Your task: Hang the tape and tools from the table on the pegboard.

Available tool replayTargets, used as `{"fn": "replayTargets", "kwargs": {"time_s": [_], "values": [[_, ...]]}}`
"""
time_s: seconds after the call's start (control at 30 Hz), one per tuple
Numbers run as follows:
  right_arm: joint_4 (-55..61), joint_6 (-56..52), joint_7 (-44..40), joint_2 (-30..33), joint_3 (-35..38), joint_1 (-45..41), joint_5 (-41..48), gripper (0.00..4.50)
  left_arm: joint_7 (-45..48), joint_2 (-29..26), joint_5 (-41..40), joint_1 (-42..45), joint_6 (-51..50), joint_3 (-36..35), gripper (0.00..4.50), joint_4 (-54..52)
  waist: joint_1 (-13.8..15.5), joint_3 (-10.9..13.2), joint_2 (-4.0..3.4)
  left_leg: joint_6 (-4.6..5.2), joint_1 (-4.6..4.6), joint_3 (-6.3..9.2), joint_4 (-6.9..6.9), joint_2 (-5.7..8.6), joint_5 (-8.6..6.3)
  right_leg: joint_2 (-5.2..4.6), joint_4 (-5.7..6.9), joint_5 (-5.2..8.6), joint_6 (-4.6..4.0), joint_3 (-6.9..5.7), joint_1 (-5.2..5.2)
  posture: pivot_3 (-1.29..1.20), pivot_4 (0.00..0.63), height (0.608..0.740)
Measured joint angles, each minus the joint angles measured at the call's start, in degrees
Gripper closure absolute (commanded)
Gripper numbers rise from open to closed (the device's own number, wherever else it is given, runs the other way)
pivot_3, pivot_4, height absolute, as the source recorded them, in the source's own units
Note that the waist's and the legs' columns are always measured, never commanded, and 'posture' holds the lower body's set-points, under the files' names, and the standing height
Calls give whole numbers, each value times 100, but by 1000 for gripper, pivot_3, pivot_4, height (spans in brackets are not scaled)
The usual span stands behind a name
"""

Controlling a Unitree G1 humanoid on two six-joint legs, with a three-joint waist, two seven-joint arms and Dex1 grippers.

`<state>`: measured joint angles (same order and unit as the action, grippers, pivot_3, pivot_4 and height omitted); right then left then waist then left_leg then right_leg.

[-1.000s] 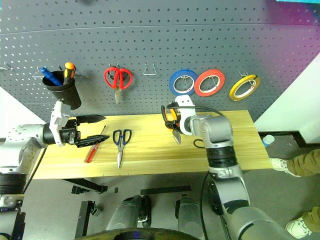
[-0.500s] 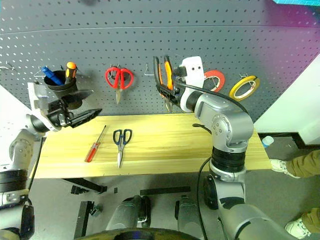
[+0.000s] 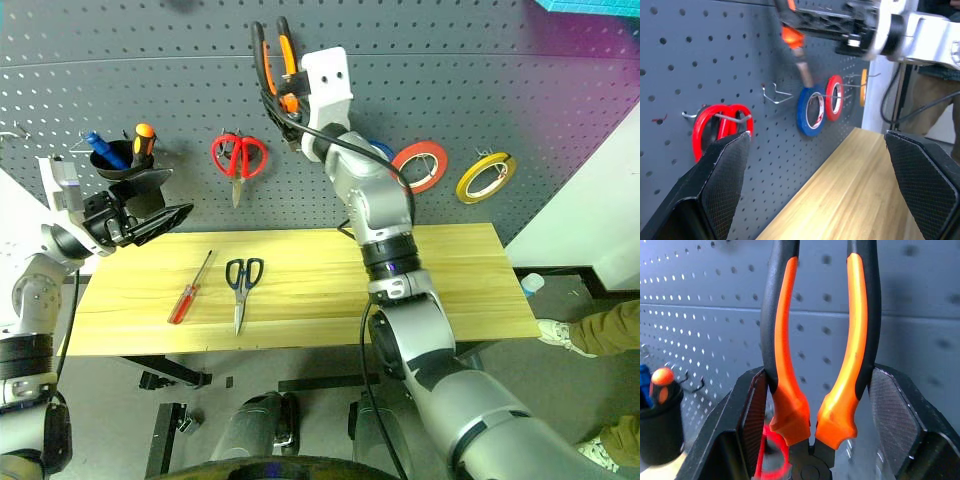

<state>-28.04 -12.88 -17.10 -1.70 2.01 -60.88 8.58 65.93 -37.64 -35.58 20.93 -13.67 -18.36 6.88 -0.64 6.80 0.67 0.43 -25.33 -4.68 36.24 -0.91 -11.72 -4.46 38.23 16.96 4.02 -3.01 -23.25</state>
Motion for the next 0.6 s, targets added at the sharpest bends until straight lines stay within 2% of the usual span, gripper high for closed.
{"fn": "replayTargets", "kwargs": {"time_s": [0.2,0.4,0.6], "values": [[-1754,1648,356,-83,-46,-646,-336,1826,-99,89,20,-71,44,138,0,-22,2,-26,42,-9,1,2,-2,0,5,-2,2,-2,-3,0,0,155,19,740],[-2856,2477,751,-25,102,-856,-409,1826,-172,92,5,-104,40,177,0,-101,2,-31,49,-15,2,3,-2,0,11,-4,7,-6,-8,-1,-1,157,17,740],[-3543,2809,826,-11,296,-973,-366,1826,-336,238,-128,66,1,172,0,-106,3,-34,54,-17,8,7,-2,-2,30,-7,24,-14,-17,-1,-1,152,16,740]]}}
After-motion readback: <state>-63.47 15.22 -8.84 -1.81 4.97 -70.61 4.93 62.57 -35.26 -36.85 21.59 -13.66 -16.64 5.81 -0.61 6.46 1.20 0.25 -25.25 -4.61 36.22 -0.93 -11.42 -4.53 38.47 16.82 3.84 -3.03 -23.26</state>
